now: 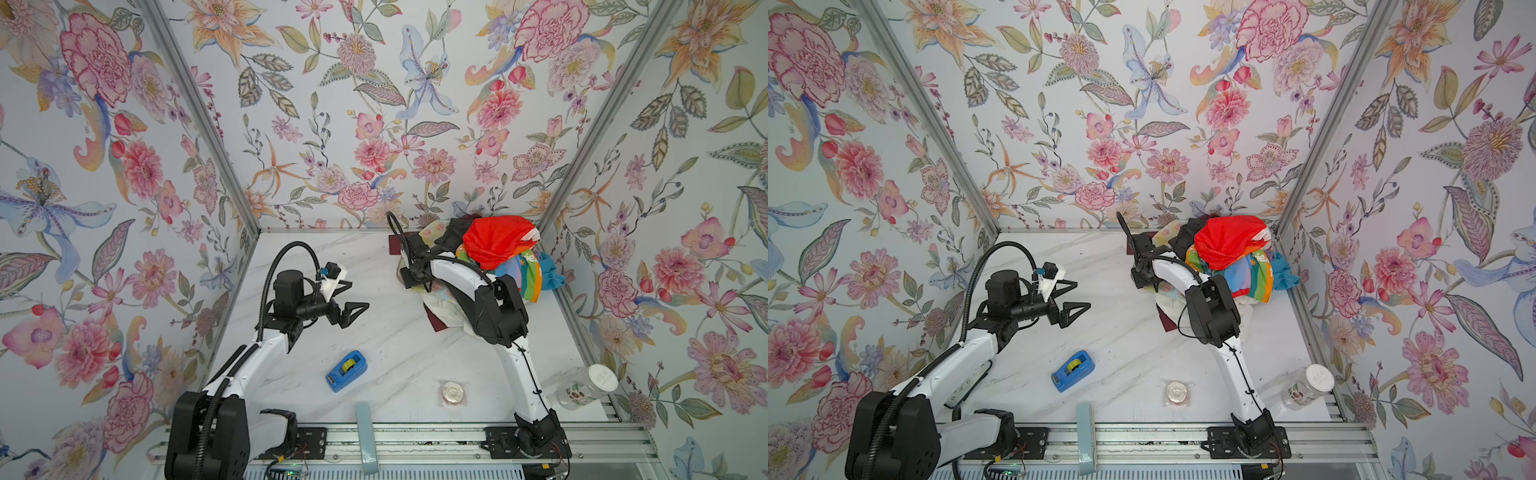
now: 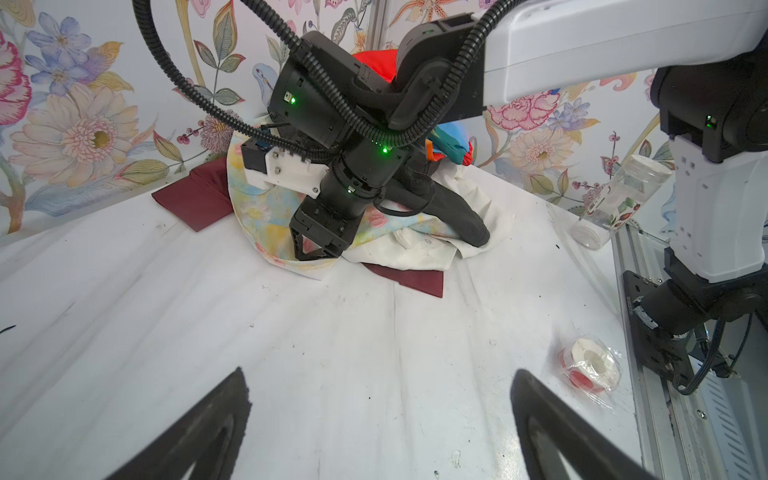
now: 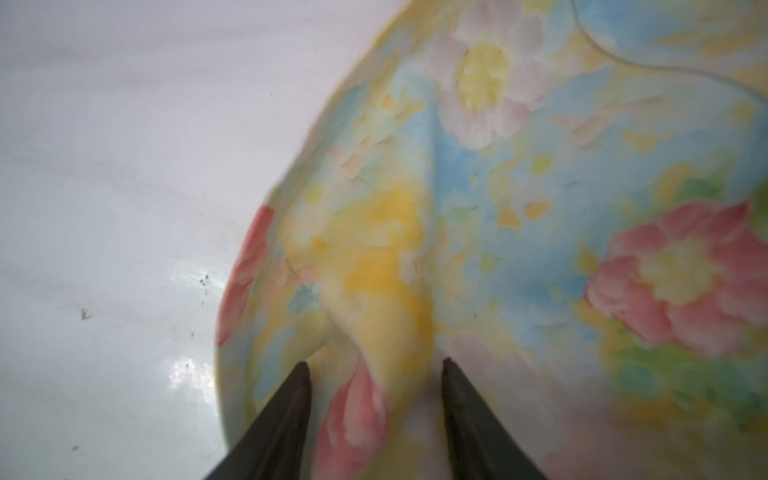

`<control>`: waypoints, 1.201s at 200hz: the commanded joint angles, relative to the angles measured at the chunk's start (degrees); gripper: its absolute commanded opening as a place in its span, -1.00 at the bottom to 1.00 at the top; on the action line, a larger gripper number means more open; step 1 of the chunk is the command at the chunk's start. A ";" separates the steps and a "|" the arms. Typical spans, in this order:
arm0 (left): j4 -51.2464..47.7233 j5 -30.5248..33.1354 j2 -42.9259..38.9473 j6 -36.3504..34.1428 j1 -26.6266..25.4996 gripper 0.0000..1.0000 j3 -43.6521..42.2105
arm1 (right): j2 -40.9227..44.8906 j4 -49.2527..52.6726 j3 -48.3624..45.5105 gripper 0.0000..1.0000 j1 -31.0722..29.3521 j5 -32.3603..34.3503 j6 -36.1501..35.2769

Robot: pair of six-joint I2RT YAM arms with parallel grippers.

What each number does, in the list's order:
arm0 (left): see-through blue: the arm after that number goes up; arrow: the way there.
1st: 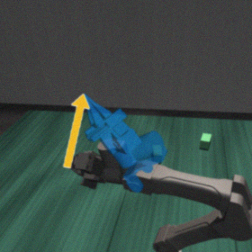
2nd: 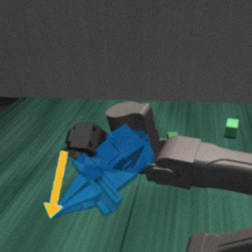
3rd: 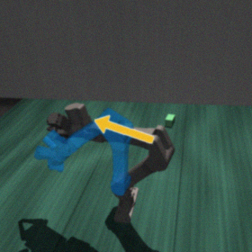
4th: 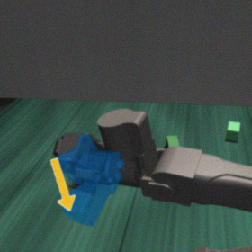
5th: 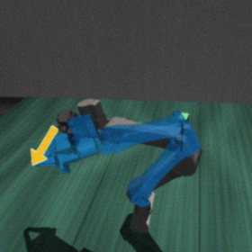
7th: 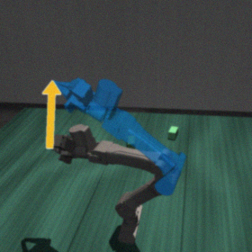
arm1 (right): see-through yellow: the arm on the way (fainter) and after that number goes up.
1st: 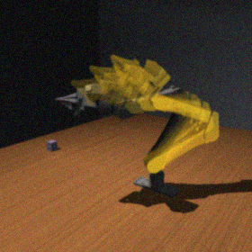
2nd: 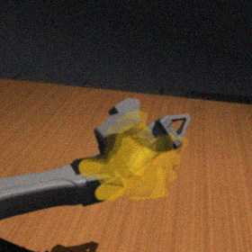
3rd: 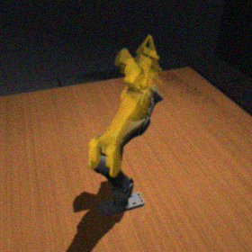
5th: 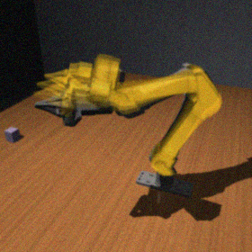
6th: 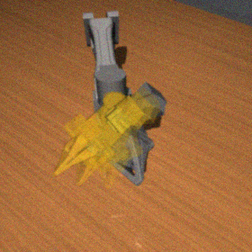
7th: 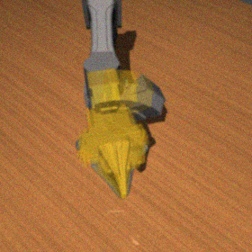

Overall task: Pick out a specific cloth from the pile
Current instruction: 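Close the right gripper on the pastel floral cloth's edge, then lift the pastel floral cloth upward out of the pile with the right gripper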

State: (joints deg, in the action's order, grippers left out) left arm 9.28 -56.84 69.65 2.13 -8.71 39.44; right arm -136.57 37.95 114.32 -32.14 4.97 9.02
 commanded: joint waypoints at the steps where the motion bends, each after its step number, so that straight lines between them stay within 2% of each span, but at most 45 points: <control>1: 2.01 -1.63 0.06 0.24 -0.43 0.98 0.42 | 0.13 2.03 0.94 -0.47 0.59 -0.36 1.04; 18: 2.13 -1.48 -0.28 0.33 -0.45 0.98 0.35 | 1.61 2.39 0.75 -1.00 0.71 0.35 1.18; 116: 5.30 -1.17 -3.95 2.50 -0.43 0.98 -1.71 | 18.12 2.30 -0.07 -1.00 -1.90 10.06 -3.24; 175: 6.34 -0.91 -5.34 3.40 -0.43 0.99 -2.51 | 23.18 2.30 0.90 -1.00 -3.08 14.22 -5.34; 240: 6.83 -0.51 -6.88 3.89 -0.43 0.98 -3.08 | 27.53 0.55 1.93 -1.00 -4.61 15.85 -7.68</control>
State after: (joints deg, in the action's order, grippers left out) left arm 14.92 -56.80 64.07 5.23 -8.71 37.01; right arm -114.52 41.36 113.56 -34.89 20.18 3.20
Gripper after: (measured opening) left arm 0.991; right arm 0.047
